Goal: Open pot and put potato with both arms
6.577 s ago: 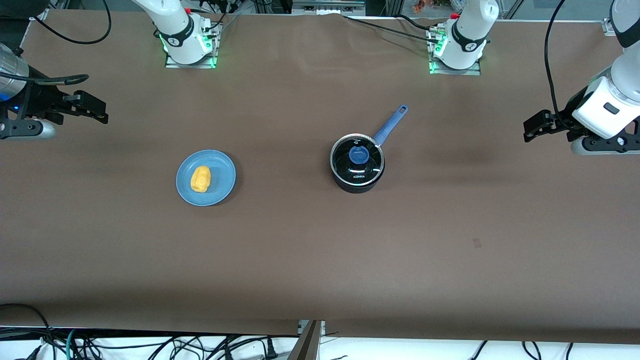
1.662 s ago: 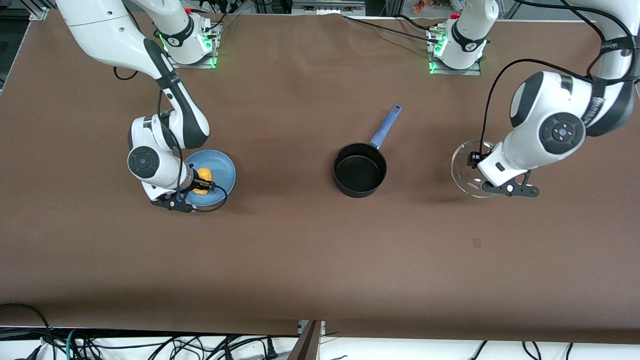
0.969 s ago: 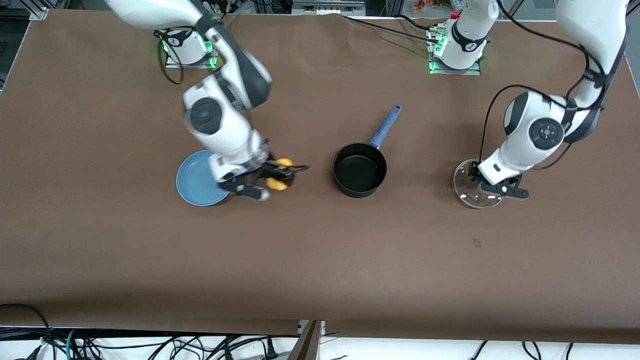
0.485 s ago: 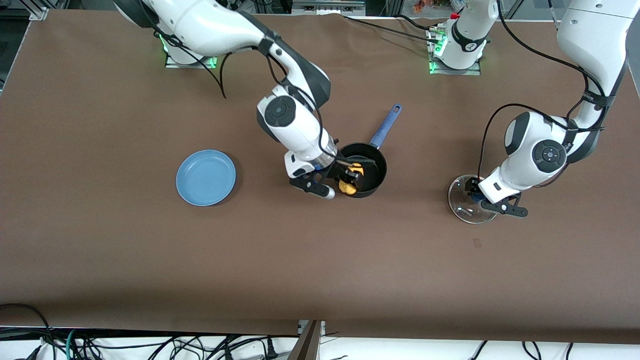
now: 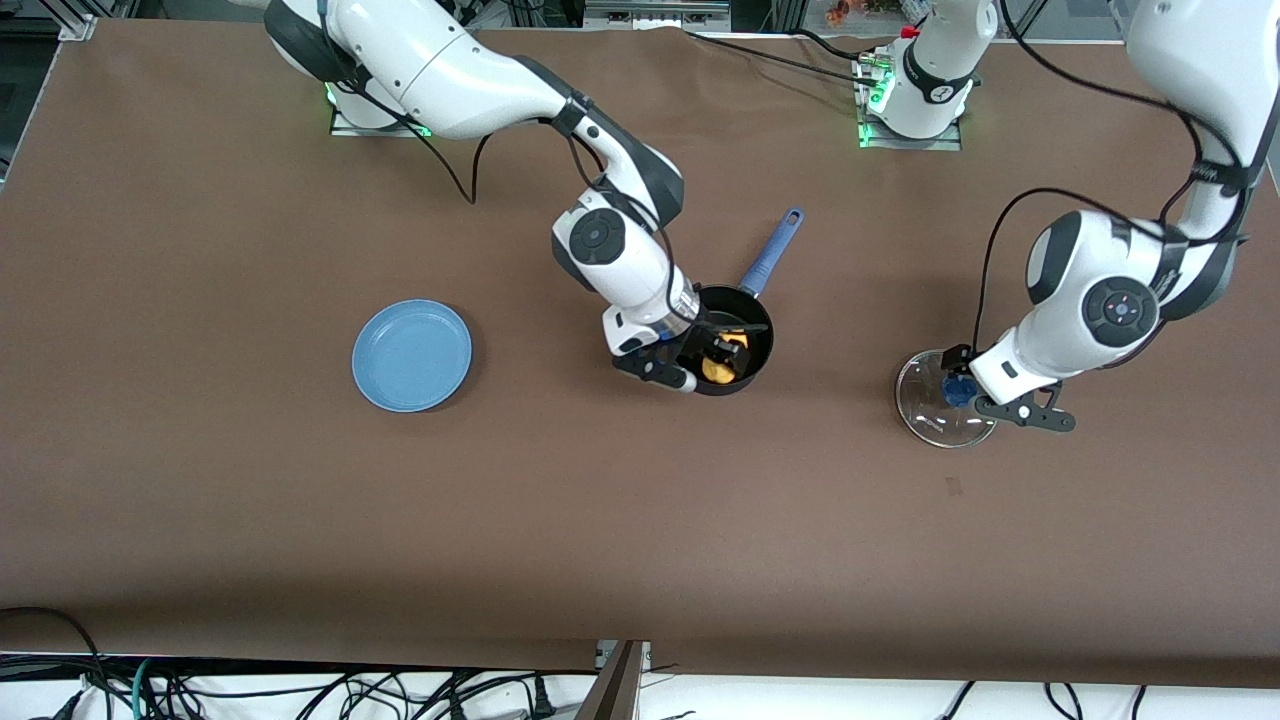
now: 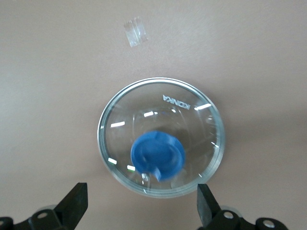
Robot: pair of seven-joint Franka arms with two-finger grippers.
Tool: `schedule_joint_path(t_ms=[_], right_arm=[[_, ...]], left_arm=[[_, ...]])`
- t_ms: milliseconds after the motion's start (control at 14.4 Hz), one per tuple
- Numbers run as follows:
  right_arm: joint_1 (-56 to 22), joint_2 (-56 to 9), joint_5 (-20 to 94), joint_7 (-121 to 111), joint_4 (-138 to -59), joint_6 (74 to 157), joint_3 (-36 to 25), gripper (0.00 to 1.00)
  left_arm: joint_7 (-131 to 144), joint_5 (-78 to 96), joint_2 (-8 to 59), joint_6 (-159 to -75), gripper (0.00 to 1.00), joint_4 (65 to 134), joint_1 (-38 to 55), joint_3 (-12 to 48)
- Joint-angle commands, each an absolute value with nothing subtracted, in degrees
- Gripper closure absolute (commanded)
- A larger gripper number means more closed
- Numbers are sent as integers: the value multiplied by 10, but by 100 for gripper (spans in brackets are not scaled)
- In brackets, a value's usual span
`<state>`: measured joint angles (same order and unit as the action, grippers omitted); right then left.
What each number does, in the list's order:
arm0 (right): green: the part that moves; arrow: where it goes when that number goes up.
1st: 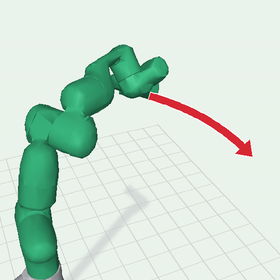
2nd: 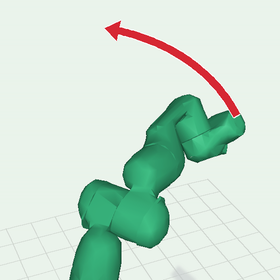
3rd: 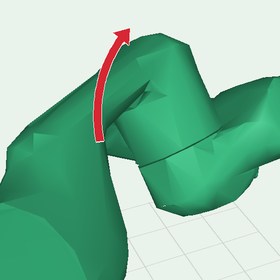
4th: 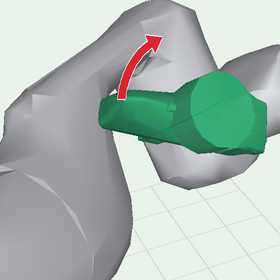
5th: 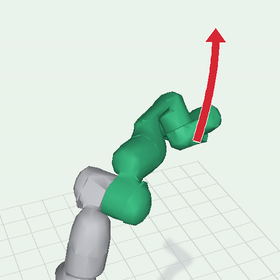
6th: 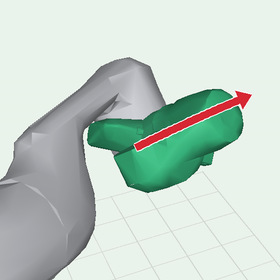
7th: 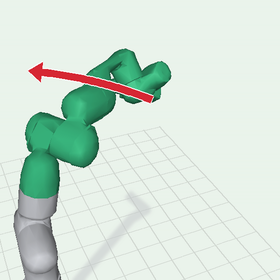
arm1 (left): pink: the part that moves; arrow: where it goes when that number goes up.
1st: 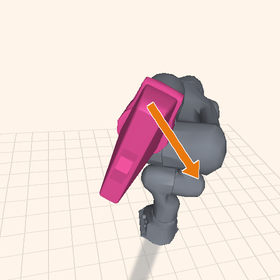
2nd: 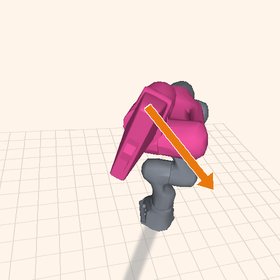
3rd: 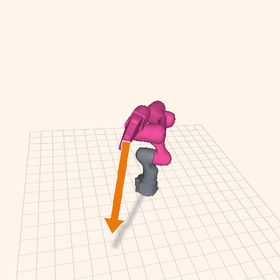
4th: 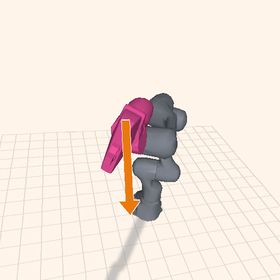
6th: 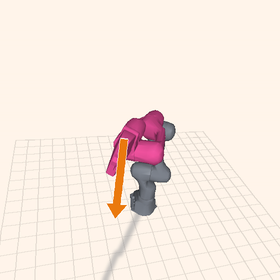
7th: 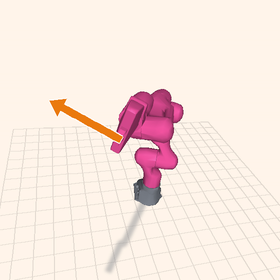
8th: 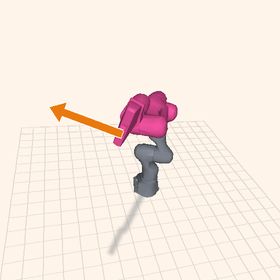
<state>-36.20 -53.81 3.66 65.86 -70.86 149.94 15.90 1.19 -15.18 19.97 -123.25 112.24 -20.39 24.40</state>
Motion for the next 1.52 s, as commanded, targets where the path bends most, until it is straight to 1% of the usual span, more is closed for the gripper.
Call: schedule_joint_path(t_ms=[0, 69, 208, 346, 485, 554, 623, 762, 831, 969, 1177, 1385, 1454], right_arm=[[-367, -542, 34, 669, -690, 1466, 156, 25], [-365, -539, 33, 664, -689, 1441, 156, 0], [-357, -529, 28, 657, -682, 1371, 152, 0], [-338, -500, 24, 652, -660, 1302, 152, 0], [-318, -453, 12, 615, -655, 1199, 152, 0], [-303, -418, 0, 587, -656, 1141, 154, 0], [-281, -391, -9, 550, -658, 1087, 154, 0], [-242, -338, -18, 435, -674, 975, 153, 0], [-214, -307, -19, 364, -697, 946, 149, 0], [-153, -242, -20, 268, -749, 917, 149, 0], [-79, -177, -36, 129, -768, 854, 144, 0], [-60, -134, -38, 13, -772, 811, 78, 0], [-50, -118, -38, -3, -774, 805, 58, 0]], left_arm=[[-3, -64, 102, -1162, 0, 1135, -209, 250], [-18, -49, 68, -1133, 0, 1135, -209, 250], [-26, -20, 7, -1084, 0, 1133, -209, 248], [-23, -18, -25, -1032, 0, 1108, -209, 245], [-25, -19, -20, -951, 0, 1030, -209, 243], [-25, -24, -12, -928, 0, 1000, -208, 244], [-25, -25, -8, -924, 0, 985, -208, 244], [-25, -24, -8, -924, 0, 979, -208, 244], [-25, -19, -9, -924, 0, 977, -209, 244], [-25, -18, -6, -923, 0, 964, -207, 245], [-25, -18, 1, -922, 0, 958, -207, 248], [-19, -18, -3, -922, 0, 958, -187, 243], [-18, -18, -2, -922, 0, 955, -157, 213]])
